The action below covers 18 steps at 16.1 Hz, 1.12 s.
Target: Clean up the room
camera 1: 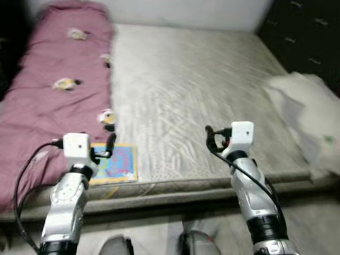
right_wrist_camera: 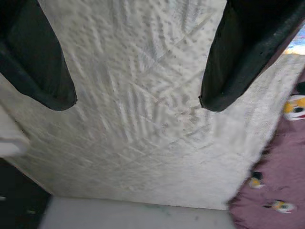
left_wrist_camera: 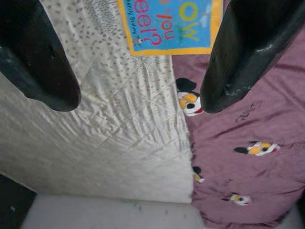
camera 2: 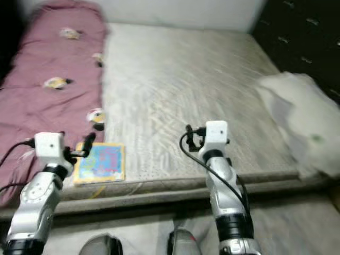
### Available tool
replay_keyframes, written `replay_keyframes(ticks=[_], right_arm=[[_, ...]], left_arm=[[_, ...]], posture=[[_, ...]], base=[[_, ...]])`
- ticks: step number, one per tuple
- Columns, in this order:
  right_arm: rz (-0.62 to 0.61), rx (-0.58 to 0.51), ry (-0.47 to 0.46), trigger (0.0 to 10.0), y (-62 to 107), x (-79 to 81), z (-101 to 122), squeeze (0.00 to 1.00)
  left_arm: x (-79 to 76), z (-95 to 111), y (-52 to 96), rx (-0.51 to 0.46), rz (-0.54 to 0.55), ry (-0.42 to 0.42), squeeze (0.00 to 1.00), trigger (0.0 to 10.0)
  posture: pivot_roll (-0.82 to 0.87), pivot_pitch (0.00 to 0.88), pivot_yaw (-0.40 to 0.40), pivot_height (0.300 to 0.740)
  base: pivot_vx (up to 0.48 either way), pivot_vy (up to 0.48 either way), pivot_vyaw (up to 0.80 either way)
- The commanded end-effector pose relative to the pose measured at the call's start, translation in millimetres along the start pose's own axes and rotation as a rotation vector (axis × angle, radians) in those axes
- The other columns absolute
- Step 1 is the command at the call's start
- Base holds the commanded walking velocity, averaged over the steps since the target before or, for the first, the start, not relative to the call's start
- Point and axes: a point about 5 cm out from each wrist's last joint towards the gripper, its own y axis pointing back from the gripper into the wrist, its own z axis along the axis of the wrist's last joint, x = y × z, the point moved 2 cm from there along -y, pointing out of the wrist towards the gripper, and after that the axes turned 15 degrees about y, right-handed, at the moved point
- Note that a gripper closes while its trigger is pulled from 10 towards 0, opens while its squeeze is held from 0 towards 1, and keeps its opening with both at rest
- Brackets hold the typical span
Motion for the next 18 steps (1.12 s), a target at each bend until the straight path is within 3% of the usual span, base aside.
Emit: replay_keyframes(ticks=[1,18], right_arm=[[-0.023,0.010,0.003,10.0,0.4,-10.4,-1.9,0.00],[0.010,-0.019,0.021,10.0,-1.2,-4.1,2.0,0.00]], left_arm=[[-9.4,-2.0,-2.2,0.006,-0.028,0.013,0.00,10.0],[-9.6,-2.6,-4.7,0.008,-0.031,-0.004,0.00,10.0]], posture=[[0.01,0.113,-0.081,0.740],[0.01,0.095,-0.072,0.740]], base=[[0.000,0.480,0.00],[0.000,0.480,0.00]])
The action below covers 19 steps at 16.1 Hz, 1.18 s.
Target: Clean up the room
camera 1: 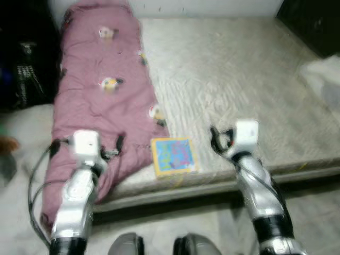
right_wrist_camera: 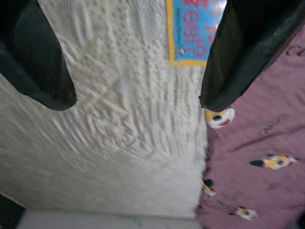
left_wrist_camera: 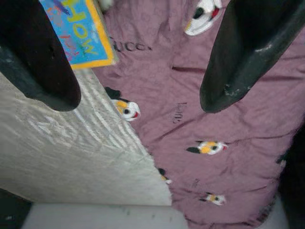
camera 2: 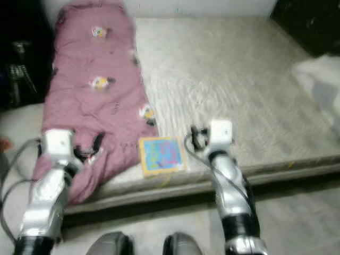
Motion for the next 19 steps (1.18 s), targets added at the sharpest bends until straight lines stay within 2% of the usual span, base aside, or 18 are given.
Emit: replay_keyframes(ticks=[1,4,12,19], right_arm=[[0.013,-0.038,0.002,10.0,-0.9,2.0,7.9,0.00],[0.016,-0.040,0.010,10.0,-1.2,3.1,8.1,0.00],[-0.004,-0.043,0.017,10.0,-1.4,1.3,7.5,0.00],[-0.015,-0.043,0.012,10.0,-1.6,0.4,7.9,0.00]], left_arm=[[4.1,4.4,0.0,-0.013,0.006,-0.020,0.00,10.0],[2.7,6.0,0.2,-0.023,0.000,-0.027,0.00,10.0],[-1.0,5.6,0.7,-0.021,-0.039,-0.020,0.00,10.0],[-0.1,5.8,0.6,-0.024,-0.019,-0.037,0.00,10.0]], posture=[[0.01,0.092,-0.072,0.740],[0.01,0.092,-0.072,0.740],[0.02,0.081,-0.069,0.740],[0.02,0.089,-0.070,0.740]], base=[[0.000,0.371,0.00],[0.000,0.000,0.65],[0.000,0.000,0.00],[0.000,0.000,0.00]])
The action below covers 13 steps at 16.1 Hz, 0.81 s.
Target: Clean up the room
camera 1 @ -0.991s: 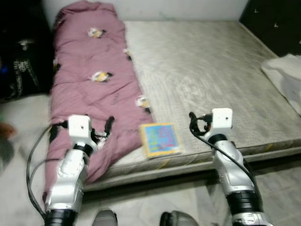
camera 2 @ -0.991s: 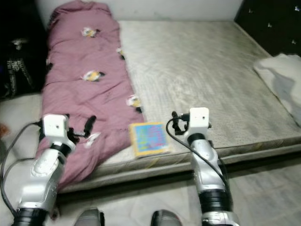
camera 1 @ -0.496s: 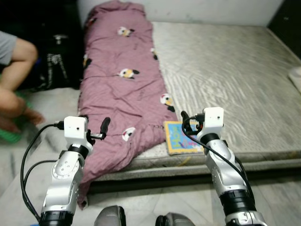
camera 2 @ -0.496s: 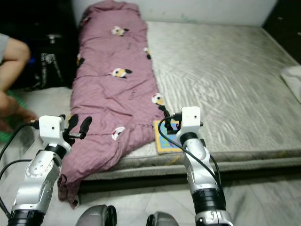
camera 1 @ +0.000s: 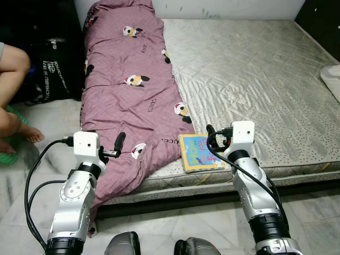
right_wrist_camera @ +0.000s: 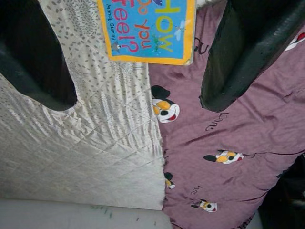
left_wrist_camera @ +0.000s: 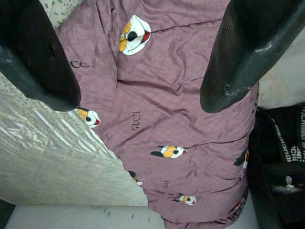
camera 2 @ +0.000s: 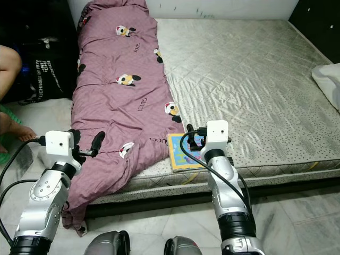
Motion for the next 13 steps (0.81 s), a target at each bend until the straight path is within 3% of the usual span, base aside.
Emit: replay_keyframes(ticks=[1,10,13], right_arm=[[-0.014,-0.007,0.001,10.0,-0.1,-2.8,1.4,0.00],[-0.018,-0.002,0.007,10.0,-1.1,-4.2,1.0,0.00],[-0.018,0.000,0.006,10.0,-1.1,-4.1,0.6,0.00]], left_arm=[[-1.7,2.9,0.1,-0.012,-0.003,-0.014,0.00,10.0],[-2.4,2.6,-1.4,-0.014,-0.001,-0.007,0.00,10.0],[-2.5,3.6,-1.2,-0.025,-0.002,0.011,0.00,10.0]], posture=[[0.02,0.090,-0.068,0.740],[0.01,0.093,-0.072,0.740],[0.01,0.093,-0.072,0.740]], base=[[0.000,-0.277,0.00],[0.000,-0.397,0.00],[0.000,-0.087,0.00]])
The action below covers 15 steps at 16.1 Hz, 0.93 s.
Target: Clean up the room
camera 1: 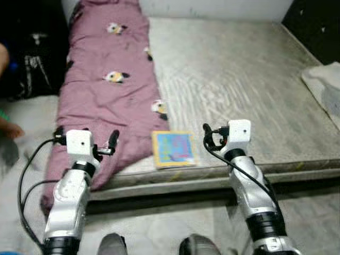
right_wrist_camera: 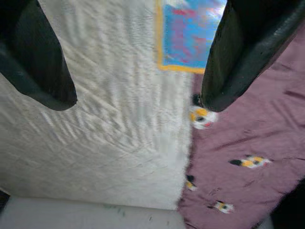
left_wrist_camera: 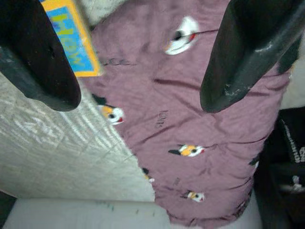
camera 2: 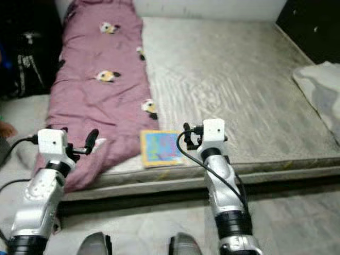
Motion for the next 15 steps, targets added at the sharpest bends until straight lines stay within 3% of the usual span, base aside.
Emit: replay_keyframes(ticks=[1,15], right_arm=[[-0.028,-0.002,0.006,10.0,-0.4,-8.3,0.6,0.00],[-0.021,-0.004,0.010,10.0,-0.2,-7.1,-0.4,0.00]], left_arm=[[-6.6,0.7,-0.6,-0.005,-0.033,-0.003,0.00,10.0],[-12.5,1.2,1.8,-0.003,-0.099,0.022,0.00,10.0]], posture=[[0.01,0.089,-0.071,0.740],[0.01,0.082,-0.071,0.740]], base=[[0.000,0.000,0.00],[0.000,0.000,0.00]])
